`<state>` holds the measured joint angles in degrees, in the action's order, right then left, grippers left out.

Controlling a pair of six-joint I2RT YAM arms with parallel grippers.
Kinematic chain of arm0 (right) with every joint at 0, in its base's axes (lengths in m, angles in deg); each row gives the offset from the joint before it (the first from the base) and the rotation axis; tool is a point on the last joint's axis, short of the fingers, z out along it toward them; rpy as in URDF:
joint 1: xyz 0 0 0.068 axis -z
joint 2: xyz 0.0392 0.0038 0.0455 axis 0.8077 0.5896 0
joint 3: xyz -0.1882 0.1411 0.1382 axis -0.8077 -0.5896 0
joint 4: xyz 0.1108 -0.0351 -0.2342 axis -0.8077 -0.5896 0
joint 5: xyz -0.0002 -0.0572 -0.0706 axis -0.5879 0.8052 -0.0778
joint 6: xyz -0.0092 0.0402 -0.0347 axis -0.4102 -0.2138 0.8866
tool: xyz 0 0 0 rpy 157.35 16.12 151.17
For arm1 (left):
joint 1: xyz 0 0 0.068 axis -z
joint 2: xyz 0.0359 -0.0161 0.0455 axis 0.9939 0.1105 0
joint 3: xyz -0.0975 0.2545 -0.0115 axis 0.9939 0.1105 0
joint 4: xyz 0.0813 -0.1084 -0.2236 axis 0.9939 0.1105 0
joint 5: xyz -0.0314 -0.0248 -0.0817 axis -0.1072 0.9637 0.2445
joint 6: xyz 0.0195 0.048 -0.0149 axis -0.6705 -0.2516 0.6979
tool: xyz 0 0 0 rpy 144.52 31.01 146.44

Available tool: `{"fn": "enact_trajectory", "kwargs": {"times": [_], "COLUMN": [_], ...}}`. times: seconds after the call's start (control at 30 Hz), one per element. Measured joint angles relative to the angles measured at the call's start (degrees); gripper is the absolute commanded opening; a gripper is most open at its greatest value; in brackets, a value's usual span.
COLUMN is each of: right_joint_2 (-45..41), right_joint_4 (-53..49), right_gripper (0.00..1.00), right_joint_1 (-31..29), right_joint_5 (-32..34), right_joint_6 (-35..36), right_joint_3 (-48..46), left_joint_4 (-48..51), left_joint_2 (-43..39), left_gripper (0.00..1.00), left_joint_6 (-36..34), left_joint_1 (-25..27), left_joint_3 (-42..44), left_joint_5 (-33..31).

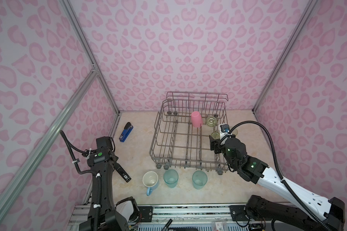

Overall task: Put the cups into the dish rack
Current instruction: 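Lift pink cup over the rack with left gripper while right gripper reaches toward it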

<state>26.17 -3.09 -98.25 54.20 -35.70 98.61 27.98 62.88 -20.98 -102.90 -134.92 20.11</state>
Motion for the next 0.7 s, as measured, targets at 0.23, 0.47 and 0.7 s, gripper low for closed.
{"fn": "enact_trajectory", "kwargs": {"times": [0.23,0.47,0.7], "right_joint_2": [0.7,1.0,2.1], "right_joint_4": [1.1,2.0,3.1], "right_gripper": [0.82,0.82,0.82], "right_joint_1": [1.7,2.0,1.9], "right_joint_5": [-2.3,-3.5,-6.0], "right_joint_6": [-1.5,-3.0,-7.6], "right_joint_3": [-0.4,-0.6,-1.6], "left_joint_4": [3.0,4.0,3.2], "left_joint_2": [0.2,3.3,5.5], "left_gripper": [0.03,0.03,0.03], "left_joint_6": [2.8,5.5,4.8], "left_joint_1": [10.2,22.5,32.5], "left_joint_3": [-6.2,-11.0,-16.1], "left_joint_5": [-4.5,-8.7,-10.0]}}
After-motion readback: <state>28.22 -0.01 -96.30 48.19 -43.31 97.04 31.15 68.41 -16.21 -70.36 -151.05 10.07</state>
